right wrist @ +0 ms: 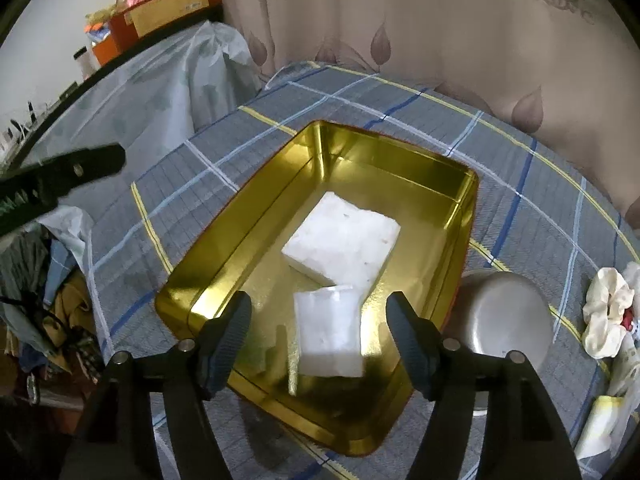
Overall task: Organize soft objects
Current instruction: 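Carry the white pad to the gold tray and release it from the right gripper, then move the right gripper to the white fluffy item and grasp it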
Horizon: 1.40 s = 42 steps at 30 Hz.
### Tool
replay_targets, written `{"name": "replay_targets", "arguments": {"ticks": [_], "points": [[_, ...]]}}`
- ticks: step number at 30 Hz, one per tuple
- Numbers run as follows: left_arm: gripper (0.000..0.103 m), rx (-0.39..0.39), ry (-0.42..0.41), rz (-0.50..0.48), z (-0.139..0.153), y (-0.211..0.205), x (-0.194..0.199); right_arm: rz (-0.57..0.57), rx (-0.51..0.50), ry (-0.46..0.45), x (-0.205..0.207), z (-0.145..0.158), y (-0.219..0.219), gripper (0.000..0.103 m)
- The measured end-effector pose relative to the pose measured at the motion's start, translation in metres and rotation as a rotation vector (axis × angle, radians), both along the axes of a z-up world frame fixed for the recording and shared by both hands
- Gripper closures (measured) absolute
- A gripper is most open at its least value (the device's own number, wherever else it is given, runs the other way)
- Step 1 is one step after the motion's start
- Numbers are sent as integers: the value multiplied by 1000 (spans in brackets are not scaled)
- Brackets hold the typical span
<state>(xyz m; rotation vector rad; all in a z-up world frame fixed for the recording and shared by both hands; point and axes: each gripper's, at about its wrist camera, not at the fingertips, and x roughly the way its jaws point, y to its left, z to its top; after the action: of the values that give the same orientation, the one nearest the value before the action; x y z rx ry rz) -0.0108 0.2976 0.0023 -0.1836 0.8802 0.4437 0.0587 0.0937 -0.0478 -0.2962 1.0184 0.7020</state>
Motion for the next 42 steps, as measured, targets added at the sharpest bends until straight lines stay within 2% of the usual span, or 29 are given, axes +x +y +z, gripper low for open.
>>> {"name": "replay_targets", "arguments": {"ticks": [4,13,17,25,28,32,37,42], "points": [[58,4,4,-6,-2,-3,1,-22,34,0,-2,14,-12,30],[58,10,10,-39,-3,-16,3,-71,90,-18,-14,57,-72,29],[58,21,14,-57,-4,-25,4,-140,69,-53,-13,80,-125,29],[58,35,25,-125,-8,-52,8,-358,5,-91,9,99,-252,29],[58,48,44,-170,-12,-71,12,-452,-22,-98,20,94,-297,29],[58,57,73,-224,-17,-95,18,-543,-62,-80,44,72,-342,30],[58,70,93,-288,-19,-126,29,-597,-72,-25,76,42,-369,32],[58,68,99,-362,-18,-157,45,-603,-60,45,102,20,-376,32]]}}
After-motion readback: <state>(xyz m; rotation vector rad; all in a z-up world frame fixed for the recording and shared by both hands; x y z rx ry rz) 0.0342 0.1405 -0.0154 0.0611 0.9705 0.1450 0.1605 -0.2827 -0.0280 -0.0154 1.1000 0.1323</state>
